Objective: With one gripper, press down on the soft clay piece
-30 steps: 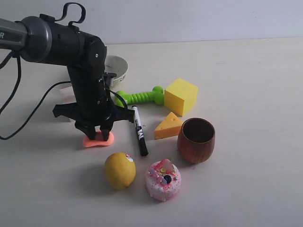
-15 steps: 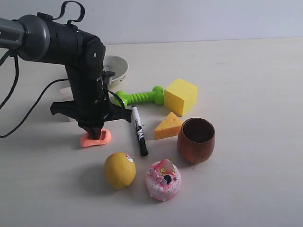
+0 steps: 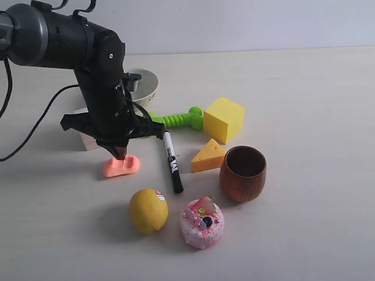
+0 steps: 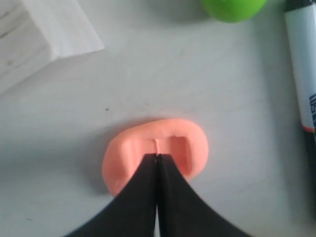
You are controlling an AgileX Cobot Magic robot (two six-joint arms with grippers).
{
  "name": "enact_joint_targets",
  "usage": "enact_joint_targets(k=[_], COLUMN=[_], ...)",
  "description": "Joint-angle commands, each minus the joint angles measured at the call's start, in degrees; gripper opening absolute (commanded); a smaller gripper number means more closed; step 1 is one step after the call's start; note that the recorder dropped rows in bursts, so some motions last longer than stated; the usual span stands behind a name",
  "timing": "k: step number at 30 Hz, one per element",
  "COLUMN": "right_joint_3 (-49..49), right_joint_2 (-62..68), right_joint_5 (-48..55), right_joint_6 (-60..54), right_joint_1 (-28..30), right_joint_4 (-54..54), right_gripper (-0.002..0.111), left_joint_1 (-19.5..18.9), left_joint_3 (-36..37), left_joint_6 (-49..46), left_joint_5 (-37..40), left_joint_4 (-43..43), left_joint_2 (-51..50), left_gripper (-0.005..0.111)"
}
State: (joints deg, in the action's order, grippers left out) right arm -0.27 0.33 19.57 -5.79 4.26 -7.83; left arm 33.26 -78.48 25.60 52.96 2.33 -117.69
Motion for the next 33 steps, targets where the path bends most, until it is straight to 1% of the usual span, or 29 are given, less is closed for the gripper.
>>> enact_joint_targets(k=[1,3,6,9,13,17,21,24,28,30,33], right_joint_3=[0.27,0.27,0.27,0.27,0.27,0.27,0.27,0.27,0.27,0.27,0.27], right_joint_2=[-0.33,-0.33,-0.33,-0.33,-0.33,-0.33,-0.33,-0.33,-0.33,-0.33,-0.33], right_joint_5=[-0.4,-0.4,-0.4,-0.4,-0.4,-0.4,-0.4,-0.4,-0.4,-0.4,-0.4], right_joint_6=[-0.14,-0.14,-0.14,-0.14,-0.14,-0.14,-0.14,-0.14,-0.14,-0.14,-0.14], right_joint_1=[-0.12,-0.12,-0.12,-0.12,-0.12,-0.12,-0.12,-0.12,-0.12,-0.12,-0.12], right_joint_4=[0.27,0.27,0.27,0.27,0.27,0.27,0.27,0.27,0.27,0.27,0.27], right_gripper=[0.0,0.0,0.0,0.0,0.0,0.0,0.0,0.0,0.0,0.0,0.0], left_joint_1=[0.05,0.05,0.19,0.32,0.58,0.58,0.58,0.58,0.58,0.58,0.58], left_joint_3=[0.33,0.58,3.16,7.72,16.03,22.43,26.2,27.83,28.06,28.06,28.06], left_joint_6=[0.28,0.38,3.59,5.43,8.11,9.29,7.96,5.88,5.64,5.37,5.16], left_joint_5=[0.49,0.1,-4.14,-11.19,-19.26,-23.49,-23.61,-23.5,-20.44,-18.58,-18.18], left_joint_4=[-0.09,0.49,4.55,7.39,7.5,7.5,8.24,10.83,12.47,12.47,12.47], left_joint_2=[0.35,0.89,3.83,9.46,18.61,27.23,36.36,43.41,52.05,55.05,58.73], left_gripper=[0.0,0.0,0.0,0.0,0.0,0.0,0.0,0.0,0.0,0.0,0.0])
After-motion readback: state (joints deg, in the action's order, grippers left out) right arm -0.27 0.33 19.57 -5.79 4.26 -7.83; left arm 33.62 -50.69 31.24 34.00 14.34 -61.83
